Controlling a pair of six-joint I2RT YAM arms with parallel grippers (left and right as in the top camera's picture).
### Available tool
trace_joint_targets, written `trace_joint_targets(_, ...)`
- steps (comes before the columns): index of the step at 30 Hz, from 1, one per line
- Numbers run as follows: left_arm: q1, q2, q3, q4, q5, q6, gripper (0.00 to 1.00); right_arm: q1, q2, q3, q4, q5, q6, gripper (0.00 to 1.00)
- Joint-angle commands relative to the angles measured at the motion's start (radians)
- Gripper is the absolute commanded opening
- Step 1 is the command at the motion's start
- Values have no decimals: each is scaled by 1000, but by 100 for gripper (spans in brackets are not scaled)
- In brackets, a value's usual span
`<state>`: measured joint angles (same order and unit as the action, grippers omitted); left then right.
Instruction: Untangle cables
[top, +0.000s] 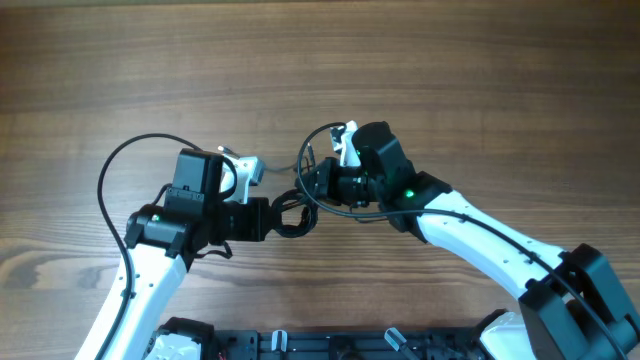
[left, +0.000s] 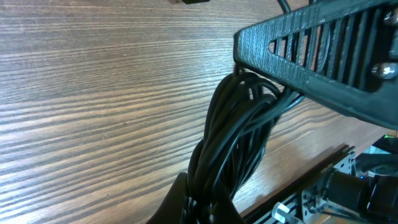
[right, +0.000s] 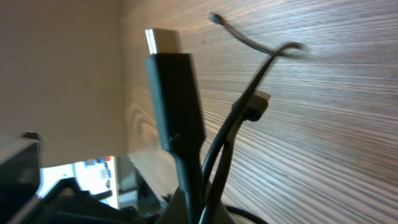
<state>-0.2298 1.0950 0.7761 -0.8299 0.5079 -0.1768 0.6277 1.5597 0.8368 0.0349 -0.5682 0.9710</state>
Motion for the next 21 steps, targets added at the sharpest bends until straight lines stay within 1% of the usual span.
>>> trace_joint_targets(1, -3, -6, 13, -1, -120, -162, 4, -53, -25, 6, -80, 83, -141, 5)
trace_joint_targets(3, -3, -6, 13, 7, -171, -255, 4, -55, -60, 6, -121, 102, -164, 5)
trace_joint_targets(7, -4, -6, 13, 68, -172, -445, 4, -48, -160, 6, -181, 132, -166, 5)
trace_joint_targets(10, -4, -6, 13, 91, -172, -532, 4, -28, -227, 6, -186, 136, -159, 5)
trace_joint_targets(12, -4, -6, 13, 98, -156, -550, 4, 9, -236, 6, -188, 168, -161, 5)
trace_joint_targets(13, -4, -6, 13, 98, -149, -550, 4, 29, -235, 6, -195, 229, -166, 5)
trace_joint_targets(15, -4, -6, 13, 91, -126, -549, 4, 60, -235, 6, -208, 423, -188, 4)
trace_joint_targets(17, -4, -6, 13, 66, -120, -550, 4, 62, -235, 6, -206, 562, -192, 5)
trace_joint_targets(18, -4, -6, 13, 47, -121, -550, 4, 61, -235, 7, -195, 608, -218, 4)
trace_joint_targets(20, -4, -6, 13, 13, -124, -570, 4, 61, -237, 10, -144, 561, -279, 5)
trace_joint_targets(21, -4, -6, 13, 1, -126, -613, 4, 61, -237, 10, -115, 521, -307, 4)
